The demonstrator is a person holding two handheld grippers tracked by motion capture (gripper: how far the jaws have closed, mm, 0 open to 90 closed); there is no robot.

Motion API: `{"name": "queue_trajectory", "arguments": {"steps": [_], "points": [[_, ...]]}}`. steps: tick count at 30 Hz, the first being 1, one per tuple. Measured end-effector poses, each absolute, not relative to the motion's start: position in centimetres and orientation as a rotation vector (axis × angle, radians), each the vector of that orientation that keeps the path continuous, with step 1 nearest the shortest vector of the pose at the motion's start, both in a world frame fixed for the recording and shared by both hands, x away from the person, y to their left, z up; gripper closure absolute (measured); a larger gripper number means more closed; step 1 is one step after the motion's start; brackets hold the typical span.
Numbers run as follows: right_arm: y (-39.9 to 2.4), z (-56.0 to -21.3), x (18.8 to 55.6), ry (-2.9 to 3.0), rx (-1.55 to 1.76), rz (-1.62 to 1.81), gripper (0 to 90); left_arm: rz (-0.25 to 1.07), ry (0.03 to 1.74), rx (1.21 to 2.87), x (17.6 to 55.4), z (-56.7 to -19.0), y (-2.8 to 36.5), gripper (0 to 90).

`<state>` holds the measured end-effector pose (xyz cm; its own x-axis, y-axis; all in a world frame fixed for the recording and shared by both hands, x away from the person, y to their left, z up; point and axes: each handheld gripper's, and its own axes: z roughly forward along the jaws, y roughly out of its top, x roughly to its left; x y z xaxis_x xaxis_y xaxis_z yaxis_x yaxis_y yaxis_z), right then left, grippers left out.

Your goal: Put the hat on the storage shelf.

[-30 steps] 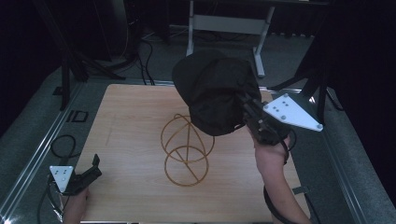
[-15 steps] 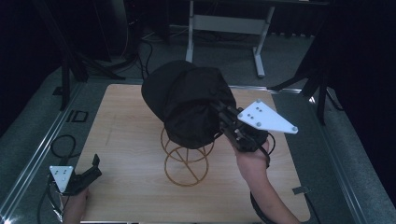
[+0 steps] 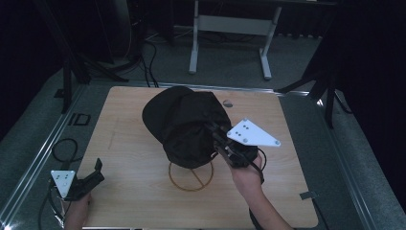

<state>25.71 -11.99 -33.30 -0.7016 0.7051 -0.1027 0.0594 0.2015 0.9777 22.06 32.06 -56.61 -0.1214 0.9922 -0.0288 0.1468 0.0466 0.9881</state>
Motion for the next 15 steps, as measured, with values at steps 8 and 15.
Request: {"name": "queue_trajectory", "arguments": {"steps": [8, 15], "points": [[-12.1, -35.5, 26.4, 1.983, 0.748, 1.506, 87.2, 1.194, 1.426, 1.232, 22.1, -56.6, 32.0, 0.5], [-12.0, -36.7, 26.8, 2.013, 0.767, 1.498, 87.0, 1.195, 1.424, 1.237, 22.1, -56.6, 32.1, 0.5]]}}
